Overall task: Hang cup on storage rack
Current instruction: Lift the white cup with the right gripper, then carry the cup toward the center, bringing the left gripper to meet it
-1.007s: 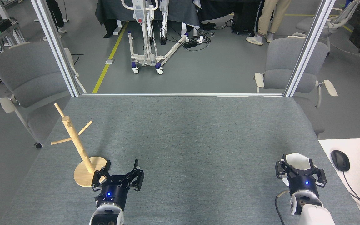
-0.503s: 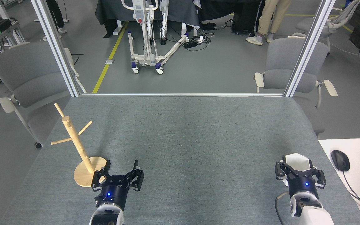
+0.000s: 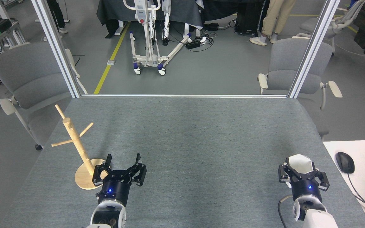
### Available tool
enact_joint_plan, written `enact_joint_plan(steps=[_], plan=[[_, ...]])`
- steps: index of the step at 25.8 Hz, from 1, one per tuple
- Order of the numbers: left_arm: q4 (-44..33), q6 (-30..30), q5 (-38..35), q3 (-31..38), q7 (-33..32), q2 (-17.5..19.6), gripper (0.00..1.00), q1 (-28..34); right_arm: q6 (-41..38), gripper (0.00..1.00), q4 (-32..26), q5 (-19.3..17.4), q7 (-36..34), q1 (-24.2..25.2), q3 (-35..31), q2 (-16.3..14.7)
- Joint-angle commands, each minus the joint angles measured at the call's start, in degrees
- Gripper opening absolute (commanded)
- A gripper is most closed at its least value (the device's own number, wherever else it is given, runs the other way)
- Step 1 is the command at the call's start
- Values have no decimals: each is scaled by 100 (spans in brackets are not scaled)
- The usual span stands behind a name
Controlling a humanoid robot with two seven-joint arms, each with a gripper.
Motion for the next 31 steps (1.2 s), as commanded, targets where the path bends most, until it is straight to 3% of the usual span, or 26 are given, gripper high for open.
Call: enact_joint_plan(steps=[1, 5, 16, 21, 31], plan=[[-28, -5, 0, -20, -55, -14, 99, -222, -177, 24, 0, -15, -29, 0, -9, 3], [-72, -14, 0, -64, -64, -23, 99, -319, -626, 0, 0, -68, -29, -17, -53, -6], [-72, -75, 0, -108, -55, -58, 100, -249, -617, 0, -149, -24, -11, -140, -79, -14], [-72, -84, 0, -117, -55, -49, 99, -240, -599, 0, -747, -41, 94, -184, -184, -102], [-28, -102, -27, -328, 41, -32, 99, -117, -529, 0, -2926, -68, 2678, -131, -492, 29]])
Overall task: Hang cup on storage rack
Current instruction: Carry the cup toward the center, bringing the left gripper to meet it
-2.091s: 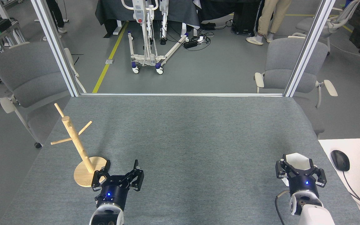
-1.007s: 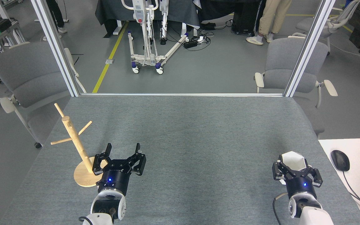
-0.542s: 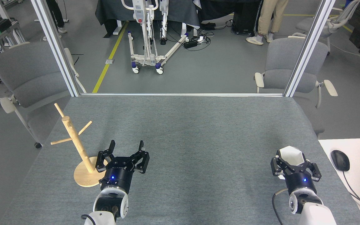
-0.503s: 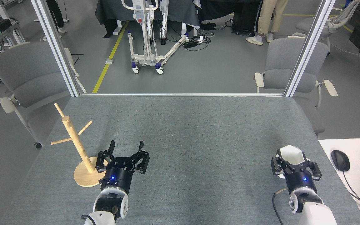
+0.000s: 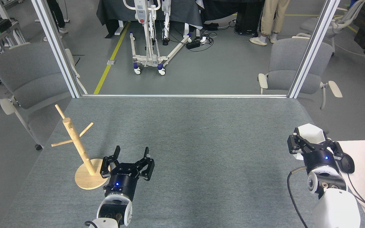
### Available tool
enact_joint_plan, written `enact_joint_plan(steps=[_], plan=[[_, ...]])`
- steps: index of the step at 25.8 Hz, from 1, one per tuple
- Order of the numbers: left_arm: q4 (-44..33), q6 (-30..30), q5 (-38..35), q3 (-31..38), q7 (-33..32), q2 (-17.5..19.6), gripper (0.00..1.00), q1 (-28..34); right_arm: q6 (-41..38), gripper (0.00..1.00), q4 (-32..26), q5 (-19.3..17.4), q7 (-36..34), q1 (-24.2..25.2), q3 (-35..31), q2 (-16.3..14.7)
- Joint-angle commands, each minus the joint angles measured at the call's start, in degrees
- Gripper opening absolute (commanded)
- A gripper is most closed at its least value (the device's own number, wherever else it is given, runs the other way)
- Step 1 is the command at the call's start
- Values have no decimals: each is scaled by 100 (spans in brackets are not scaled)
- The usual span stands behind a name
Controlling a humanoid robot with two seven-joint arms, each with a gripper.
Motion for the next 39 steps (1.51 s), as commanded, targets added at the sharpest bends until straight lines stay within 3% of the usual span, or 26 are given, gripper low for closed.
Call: enact_joint_plan(steps=[1, 5, 14, 22, 28, 36, 39], plan=[[1, -2, -20, -97, 17, 10, 99, 49, -7, 0, -840, -22, 974, 4, -32, 100], [-25, -2, -29, -528, 34, 54, 99, 243, -33, 0, -1543, -110, 1712, 4, -94, 232], [-227, -46, -91, -1794, 70, 159, 99, 419, -51, 0, -2519, -163, 3611, -128, 188, 276], [-210, -143, -170, -2330, 8, 159, 99, 14, 11, 0, -2817, -163, 4297, -400, 566, 434], [-201, -741, -170, -2348, -18, 107, 99, -258, 556, 0, -2879, -119, 4332, -585, 1146, 654], [353, -881, -108, -2787, -396, -52, 99, -1102, 898, 0, -2879, 66, 4314, -629, 1761, 909], [423, -1382, -73, -2778, -396, -60, 99, -1366, 1056, 0, -2879, 286, 4323, -585, 1910, 1058]])
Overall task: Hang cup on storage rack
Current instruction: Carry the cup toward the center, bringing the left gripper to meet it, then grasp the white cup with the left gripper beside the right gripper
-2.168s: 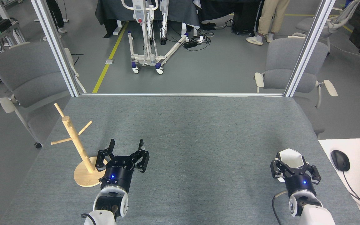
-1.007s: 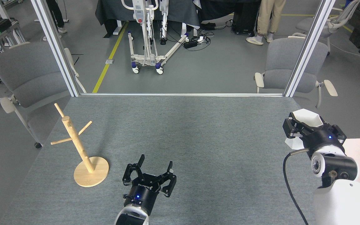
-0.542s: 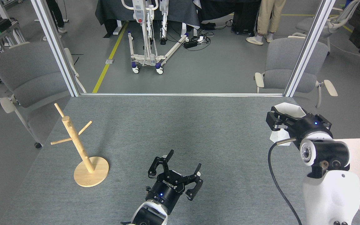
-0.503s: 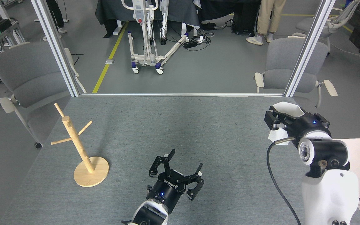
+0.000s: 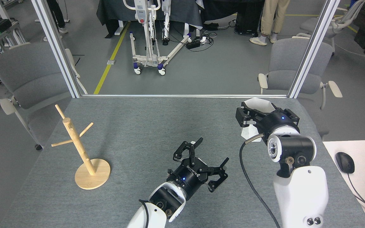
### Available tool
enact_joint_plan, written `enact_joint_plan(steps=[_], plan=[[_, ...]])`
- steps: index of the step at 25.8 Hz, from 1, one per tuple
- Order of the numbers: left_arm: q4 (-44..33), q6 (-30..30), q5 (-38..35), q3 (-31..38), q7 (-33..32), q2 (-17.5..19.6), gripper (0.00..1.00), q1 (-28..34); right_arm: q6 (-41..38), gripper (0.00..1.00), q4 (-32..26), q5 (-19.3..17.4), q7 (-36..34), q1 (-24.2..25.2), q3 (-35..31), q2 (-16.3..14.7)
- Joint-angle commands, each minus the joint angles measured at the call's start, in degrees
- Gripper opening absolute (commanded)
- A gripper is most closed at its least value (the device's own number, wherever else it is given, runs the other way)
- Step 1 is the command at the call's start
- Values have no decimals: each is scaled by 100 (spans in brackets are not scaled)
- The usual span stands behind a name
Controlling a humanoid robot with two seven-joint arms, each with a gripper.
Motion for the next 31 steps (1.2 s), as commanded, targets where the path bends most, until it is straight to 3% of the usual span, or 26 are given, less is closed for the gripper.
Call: enact_joint_plan(steps=[1, 9, 19, 24, 31], plan=[[157, -476, 44, -14, -52, -37, 99, -337, 210, 0, 2, 210, -22, 51, 233, 150], [720, -836, 132, -14, -52, -37, 99, -636, 272, 0, 37, 228, -22, 121, 435, 255], [755, -2040, 853, 39, -184, -29, 99, -1014, 263, 0, 81, 254, -39, 218, 567, 334], [1273, -2199, 1107, 39, -790, -64, 99, -1313, 272, 0, 90, 263, -39, 270, 699, 413], [1976, -2295, 1784, 30, -834, -64, 99, -1734, 263, 0, 90, 333, -39, 332, 761, 475]])
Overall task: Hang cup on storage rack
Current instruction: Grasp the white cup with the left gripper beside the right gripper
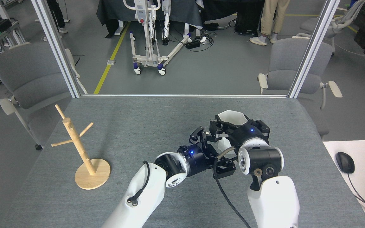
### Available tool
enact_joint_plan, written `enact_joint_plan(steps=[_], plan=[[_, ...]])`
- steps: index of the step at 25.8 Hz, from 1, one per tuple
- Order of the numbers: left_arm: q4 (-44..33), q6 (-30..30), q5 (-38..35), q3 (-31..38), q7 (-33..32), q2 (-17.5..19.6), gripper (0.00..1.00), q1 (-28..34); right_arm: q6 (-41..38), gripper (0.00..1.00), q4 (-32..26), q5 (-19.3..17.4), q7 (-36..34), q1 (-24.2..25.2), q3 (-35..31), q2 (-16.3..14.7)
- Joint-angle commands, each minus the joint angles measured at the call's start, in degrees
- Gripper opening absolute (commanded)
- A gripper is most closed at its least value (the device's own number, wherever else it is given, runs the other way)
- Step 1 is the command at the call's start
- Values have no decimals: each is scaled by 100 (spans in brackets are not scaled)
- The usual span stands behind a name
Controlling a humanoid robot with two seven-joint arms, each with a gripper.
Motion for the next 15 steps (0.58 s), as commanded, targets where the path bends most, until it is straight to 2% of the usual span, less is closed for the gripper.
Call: enact_joint_plan(steps=[1, 5, 9, 15], plan=[[379, -183, 309, 9, -25, -2, 99, -160, -9, 0, 0, 54, 4, 17, 23, 15], [678, -429, 784, 26, -192, 7, 99, -195, -9, 0, 27, 63, 4, 17, 41, 77], [960, -385, 1285, 35, -526, -11, 99, -362, -35, 0, 27, 63, 4, 26, 67, 94], [1215, -210, 1346, 220, -465, -2, 99, -696, -35, 0, 27, 72, -5, 78, 120, 164]])
